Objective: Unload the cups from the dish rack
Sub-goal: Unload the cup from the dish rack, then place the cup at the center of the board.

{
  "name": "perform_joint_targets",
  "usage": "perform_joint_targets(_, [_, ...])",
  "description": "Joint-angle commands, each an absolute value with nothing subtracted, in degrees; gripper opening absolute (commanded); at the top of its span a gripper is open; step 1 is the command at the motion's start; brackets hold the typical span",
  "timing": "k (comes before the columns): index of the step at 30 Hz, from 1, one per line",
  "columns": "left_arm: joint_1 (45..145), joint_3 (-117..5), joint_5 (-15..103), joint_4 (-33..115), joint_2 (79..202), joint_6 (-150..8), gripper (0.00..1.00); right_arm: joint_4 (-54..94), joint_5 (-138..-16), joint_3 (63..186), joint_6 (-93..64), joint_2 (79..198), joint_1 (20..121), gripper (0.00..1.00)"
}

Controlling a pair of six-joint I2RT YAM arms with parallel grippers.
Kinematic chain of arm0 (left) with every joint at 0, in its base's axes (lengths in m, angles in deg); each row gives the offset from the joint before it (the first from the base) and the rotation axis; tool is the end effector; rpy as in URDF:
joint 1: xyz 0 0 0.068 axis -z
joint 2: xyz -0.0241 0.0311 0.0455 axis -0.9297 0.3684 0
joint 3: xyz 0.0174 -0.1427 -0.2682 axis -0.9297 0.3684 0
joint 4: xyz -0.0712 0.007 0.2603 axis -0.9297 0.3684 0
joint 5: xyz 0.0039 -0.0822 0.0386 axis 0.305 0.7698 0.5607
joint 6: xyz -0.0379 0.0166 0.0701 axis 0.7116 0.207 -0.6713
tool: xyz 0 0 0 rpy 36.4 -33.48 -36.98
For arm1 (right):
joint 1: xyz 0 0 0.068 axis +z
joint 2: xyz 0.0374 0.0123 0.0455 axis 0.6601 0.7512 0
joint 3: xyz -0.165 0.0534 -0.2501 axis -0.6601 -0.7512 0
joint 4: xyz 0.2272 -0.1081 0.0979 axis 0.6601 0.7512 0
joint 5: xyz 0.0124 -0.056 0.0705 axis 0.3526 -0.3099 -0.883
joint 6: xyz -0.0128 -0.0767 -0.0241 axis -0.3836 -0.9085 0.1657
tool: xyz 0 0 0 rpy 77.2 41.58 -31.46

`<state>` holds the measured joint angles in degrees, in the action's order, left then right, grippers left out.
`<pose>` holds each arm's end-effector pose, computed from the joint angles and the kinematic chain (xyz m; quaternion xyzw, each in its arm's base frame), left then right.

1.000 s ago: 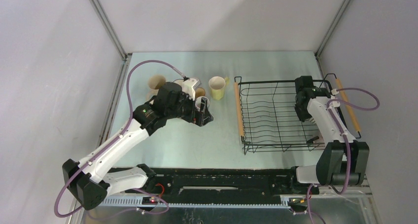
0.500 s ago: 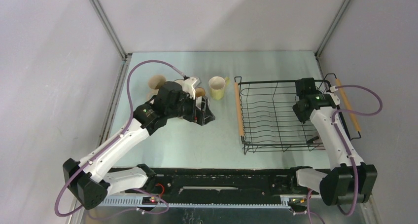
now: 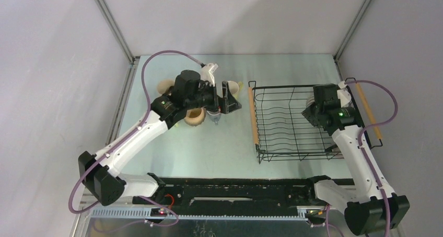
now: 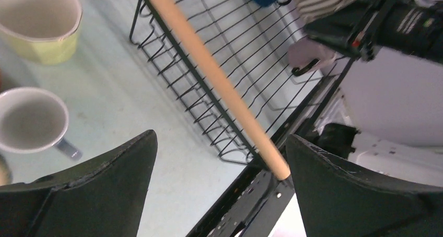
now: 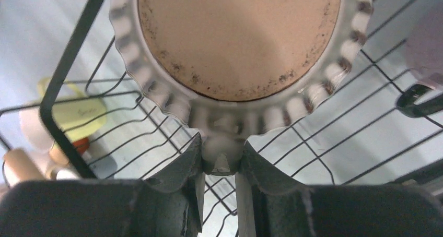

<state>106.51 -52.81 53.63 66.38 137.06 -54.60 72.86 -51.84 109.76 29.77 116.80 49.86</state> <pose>0.2330 -0.2103 0.3784 0.1542 0.8300 -0.3942 0.3633 0.2087 0.0099 0.3247 0.3846 0.8528 0.0355 0.3514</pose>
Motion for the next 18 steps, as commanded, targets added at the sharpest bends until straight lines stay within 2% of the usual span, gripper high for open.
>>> perform_joint_targets(1, [106.60,-59.24,57.09,60.48,139.97,-49.27,1.00,65.39,-55.97,115.28,23.22,115.30,53.26,0.00])
perform_joint_targets(8, [104.96,-61.77,64.35,52.31,144.18,-40.50,1.00,60.16,-63.62,119.10,20.47,116.04,58.64,0.00])
perform_joint_targets(18, [101.77,-59.18,73.82,30.72,149.52,-21.70,1.00,53.77,-73.22,124.63,19.14,118.21,64.10,0.00])
